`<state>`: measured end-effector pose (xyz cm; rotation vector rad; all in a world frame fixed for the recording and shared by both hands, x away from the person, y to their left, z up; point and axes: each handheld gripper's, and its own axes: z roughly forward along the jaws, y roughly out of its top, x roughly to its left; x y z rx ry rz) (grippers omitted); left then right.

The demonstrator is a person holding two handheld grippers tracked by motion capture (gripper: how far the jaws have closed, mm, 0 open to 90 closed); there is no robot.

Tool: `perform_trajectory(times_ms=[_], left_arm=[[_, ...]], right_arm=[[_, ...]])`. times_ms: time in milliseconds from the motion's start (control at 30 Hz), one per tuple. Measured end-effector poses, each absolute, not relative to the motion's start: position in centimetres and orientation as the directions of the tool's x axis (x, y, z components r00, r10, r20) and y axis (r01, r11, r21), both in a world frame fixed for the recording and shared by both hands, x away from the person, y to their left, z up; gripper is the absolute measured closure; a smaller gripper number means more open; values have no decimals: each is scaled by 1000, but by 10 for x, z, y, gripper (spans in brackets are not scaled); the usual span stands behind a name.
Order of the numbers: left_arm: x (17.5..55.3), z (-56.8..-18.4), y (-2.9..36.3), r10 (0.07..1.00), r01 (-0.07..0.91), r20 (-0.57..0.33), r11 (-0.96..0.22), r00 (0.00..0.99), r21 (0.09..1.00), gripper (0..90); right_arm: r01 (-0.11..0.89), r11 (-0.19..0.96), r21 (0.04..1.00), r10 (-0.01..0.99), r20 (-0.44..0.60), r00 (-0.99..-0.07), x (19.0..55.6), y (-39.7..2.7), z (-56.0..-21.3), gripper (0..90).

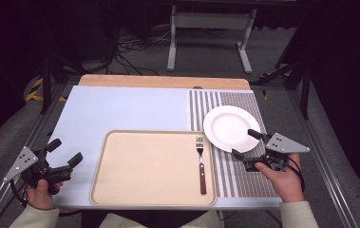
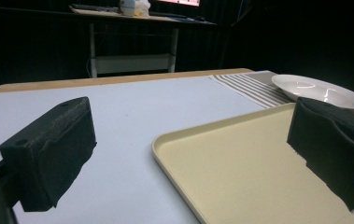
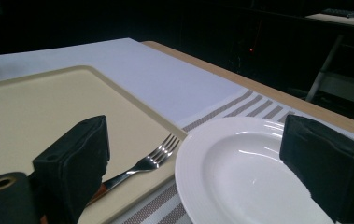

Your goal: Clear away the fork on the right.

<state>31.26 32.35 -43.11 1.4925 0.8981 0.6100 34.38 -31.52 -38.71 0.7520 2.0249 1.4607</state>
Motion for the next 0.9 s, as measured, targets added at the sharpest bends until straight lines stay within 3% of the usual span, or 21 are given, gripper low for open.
perform_trajectory(times_ms=[700,900], left_arm=[[312,-431,323,818,182,-122,21,562,983,15],[313,-431,323,820,184,-129,29,558,982,15]], right_arm=[[238,163,958,751,36,-659,336,-333,-435,75],[242,155,958,754,44,-655,335,-333,-434,74]])
